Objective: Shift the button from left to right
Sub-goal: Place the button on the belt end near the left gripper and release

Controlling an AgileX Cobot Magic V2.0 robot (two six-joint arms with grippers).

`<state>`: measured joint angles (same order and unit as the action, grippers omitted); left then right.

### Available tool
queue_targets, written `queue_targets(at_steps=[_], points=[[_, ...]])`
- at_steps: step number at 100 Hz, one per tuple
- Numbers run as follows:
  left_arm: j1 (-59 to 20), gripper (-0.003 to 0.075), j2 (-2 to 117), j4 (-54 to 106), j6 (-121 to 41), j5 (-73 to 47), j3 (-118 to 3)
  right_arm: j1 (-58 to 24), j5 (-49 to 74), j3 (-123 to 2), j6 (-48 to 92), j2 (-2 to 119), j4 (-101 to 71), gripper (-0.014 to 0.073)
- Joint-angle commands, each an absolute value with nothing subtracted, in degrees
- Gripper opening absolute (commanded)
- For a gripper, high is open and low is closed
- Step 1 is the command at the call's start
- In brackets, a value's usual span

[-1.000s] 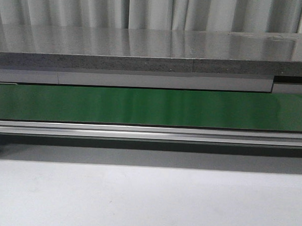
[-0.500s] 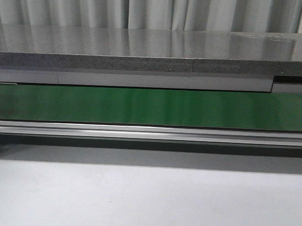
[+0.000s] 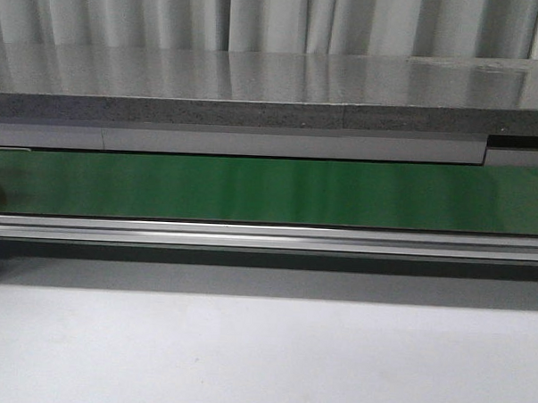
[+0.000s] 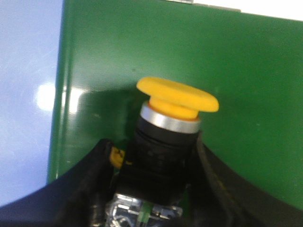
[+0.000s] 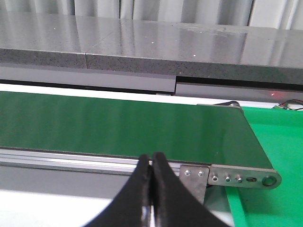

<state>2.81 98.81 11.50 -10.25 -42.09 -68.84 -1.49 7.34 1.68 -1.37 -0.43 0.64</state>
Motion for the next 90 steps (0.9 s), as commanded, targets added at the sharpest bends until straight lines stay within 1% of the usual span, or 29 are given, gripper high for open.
queue_targets(at_steps=[1, 6, 9, 13, 18, 40, 59, 73, 90], points=[[2.5, 0.0367, 96.4, 12.8, -10.2, -40.4, -70.5, -1.4, 2.7, 1.7, -1.2, -1.4, 1.1, -0.0068], [2.5, 0.0478, 96.1, 12.8, -10.2, -40.4, -70.6, -1.4, 2.7, 1.7, -1.2, -1.4, 1.1, -0.0068], [2.5, 0.0524, 95.9, 12.8, -10.2, -40.4, -70.6, -1.4, 2.7, 1.7, -1.2, -1.4, 1.1, -0.0068], [2.5, 0.0573, 95.6, 12.8, -10.2, -40.4, -70.6, -1.4, 2.7, 1.7, -1.2, -1.4, 1.1, -0.0068], [2.5, 0.06, 94.9, 12.8, -10.2, -40.4, -70.6, -1.4, 2.7, 1.7, -1.2, -1.4, 1.1, -0.0068], [2.5, 0.0602, 89.4, 12.8, -10.2, -40.6, -70.6, -1.4, 2.7, 1.7, -1.2, -1.4, 1.1, -0.0068], [1.9, 0.0601, 80.1, 12.8, -12.3, -40.5, -68.8, -1.4, 2.7, 1.7, -1.2, -1.4, 1.1, -0.0068], [-1.0, 0.0601, 70.5, 12.8, -13.2, -35.4, -63.6, -1.4, 2.7, 1.7, -1.2, -1.4, 1.1, -0.0068], [-6.6, 0.0601, 57.3, 12.8, -13.4, -27.5, -53.9, -1.4, 2.7, 1.7, -1.2, -1.4, 1.1, -0.0068]])
